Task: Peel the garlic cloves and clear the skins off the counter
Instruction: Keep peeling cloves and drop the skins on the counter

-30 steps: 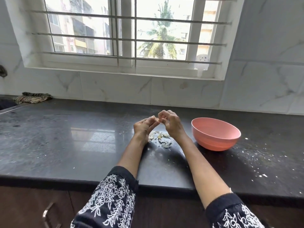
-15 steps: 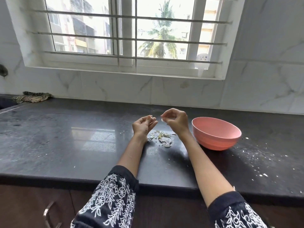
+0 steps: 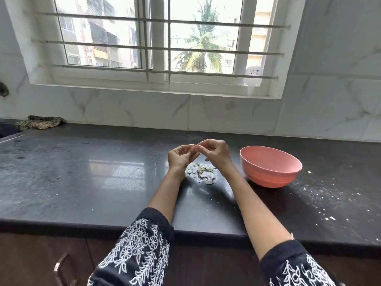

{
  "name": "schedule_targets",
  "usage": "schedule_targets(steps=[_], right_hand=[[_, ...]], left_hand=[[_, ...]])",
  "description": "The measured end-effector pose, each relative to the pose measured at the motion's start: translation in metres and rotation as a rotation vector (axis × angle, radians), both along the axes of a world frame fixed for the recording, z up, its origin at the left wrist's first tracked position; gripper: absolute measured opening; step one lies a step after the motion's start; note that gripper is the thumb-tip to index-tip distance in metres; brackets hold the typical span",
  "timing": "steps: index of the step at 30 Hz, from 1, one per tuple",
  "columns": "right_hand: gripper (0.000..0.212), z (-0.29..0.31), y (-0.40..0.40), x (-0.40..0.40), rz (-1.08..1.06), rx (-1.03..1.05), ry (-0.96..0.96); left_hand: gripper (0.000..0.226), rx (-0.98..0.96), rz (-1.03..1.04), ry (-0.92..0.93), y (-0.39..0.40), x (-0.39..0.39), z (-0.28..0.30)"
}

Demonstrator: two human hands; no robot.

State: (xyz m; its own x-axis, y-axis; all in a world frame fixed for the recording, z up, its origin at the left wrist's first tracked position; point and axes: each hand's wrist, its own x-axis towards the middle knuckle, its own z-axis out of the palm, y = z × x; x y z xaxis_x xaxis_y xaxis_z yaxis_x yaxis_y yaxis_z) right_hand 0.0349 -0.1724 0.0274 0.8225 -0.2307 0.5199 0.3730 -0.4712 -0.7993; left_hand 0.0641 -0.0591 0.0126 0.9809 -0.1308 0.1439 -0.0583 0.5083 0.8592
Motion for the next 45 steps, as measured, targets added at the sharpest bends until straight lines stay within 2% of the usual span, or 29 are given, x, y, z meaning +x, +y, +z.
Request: schedule_targets(steps=[6, 12, 19, 24, 30, 34, 45], right_hand=[[0.008, -0.0002, -0.0026, -0.0005, 0.074, 0.067, 0.021], [0.011, -0.0002, -0.0032, -0.0015, 0.158, 0.176, 0.061], [0.009, -0.0013, -0.0029, 0.0039, 0.04, -0.005, 0.0], [0.012, -0.0014, 0.0, 0.004, -0.017, -0.046, -0.033], [0.013, -0.0007, 0.0013, 0.0017, 0.066, 0.116, 0.004], [0.01, -0.0008, -0.0001, 0.0017, 0.077, 0.162, 0.022], [0.012, -0.0016, 0.0, 0.0039, 0.086, 0.191, 0.022]], left_hand=[[0.008, 0.153, 0.099, -0.22, 0.0017, -0.0025, 0.0], [0.008, 0.228, 0.173, -0.295, 0.0021, -0.0021, -0.0013], [0.01, 0.289, 0.207, -0.348, 0.0011, 0.0008, -0.0033], [0.017, 0.26, 0.182, -0.328, -0.0008, 0.0019, -0.0033], [0.013, 0.098, 0.066, -0.212, -0.0014, -0.002, -0.0002], [0.014, 0.091, 0.03, -0.197, -0.0031, -0.0015, 0.0006], [0.017, 0.035, 0.108, -0.143, -0.0012, -0.001, 0.0022]])
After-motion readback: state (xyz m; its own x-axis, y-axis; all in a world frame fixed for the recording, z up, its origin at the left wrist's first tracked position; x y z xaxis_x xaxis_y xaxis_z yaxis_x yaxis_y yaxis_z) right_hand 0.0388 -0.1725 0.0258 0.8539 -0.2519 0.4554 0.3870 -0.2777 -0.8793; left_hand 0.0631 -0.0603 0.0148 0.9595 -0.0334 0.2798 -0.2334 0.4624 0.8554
